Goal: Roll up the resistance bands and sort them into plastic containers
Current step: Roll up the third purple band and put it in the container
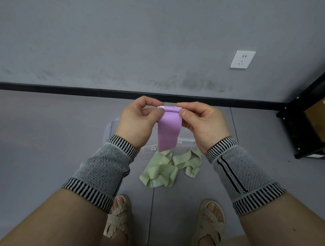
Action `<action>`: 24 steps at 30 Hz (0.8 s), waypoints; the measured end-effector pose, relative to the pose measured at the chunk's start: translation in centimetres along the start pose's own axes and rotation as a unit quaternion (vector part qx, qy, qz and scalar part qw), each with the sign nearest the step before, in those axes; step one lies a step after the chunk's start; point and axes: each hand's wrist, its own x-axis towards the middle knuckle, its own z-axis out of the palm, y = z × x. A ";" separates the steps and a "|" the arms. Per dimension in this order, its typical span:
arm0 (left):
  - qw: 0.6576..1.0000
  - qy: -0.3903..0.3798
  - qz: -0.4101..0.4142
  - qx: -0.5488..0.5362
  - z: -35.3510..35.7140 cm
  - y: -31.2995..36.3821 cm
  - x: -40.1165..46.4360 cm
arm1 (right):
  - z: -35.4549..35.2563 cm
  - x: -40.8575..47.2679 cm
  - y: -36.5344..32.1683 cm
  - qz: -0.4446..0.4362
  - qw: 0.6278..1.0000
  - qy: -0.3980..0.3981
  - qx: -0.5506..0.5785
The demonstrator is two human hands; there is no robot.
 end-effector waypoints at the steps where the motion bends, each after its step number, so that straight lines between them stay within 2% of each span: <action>1: 1.000 0.000 0.001 0.002 0.0 0.0 0.0 | 0.0 0.0 0.0 -0.003 1.000 0.003 -0.005; 7: 1.000 0.008 0.006 0.021 -0.1 -0.1 0.1 | -0.2 0.0 0.1 0.000 1.000 -0.003 -0.026; 14: 0.997 -0.002 0.011 0.075 0.1 -0.6 0.1 | 0.1 -0.2 -0.2 -0.043 0.990 -0.025 -0.133; 17: 0.998 -0.004 -0.008 0.062 0.3 -0.8 0.1 | 0.1 -0.1 -0.2 -0.031 0.992 -0.003 -0.119; 20: 0.996 -0.039 -0.021 0.074 0.6 -1.0 0.1 | 0.1 0.0 0.1 -0.028 0.994 0.026 -0.103; 24: 0.997 -0.038 0.001 0.065 0.8 -0.9 0.2 | 0.2 0.1 0.4 -0.034 0.993 0.049 -0.101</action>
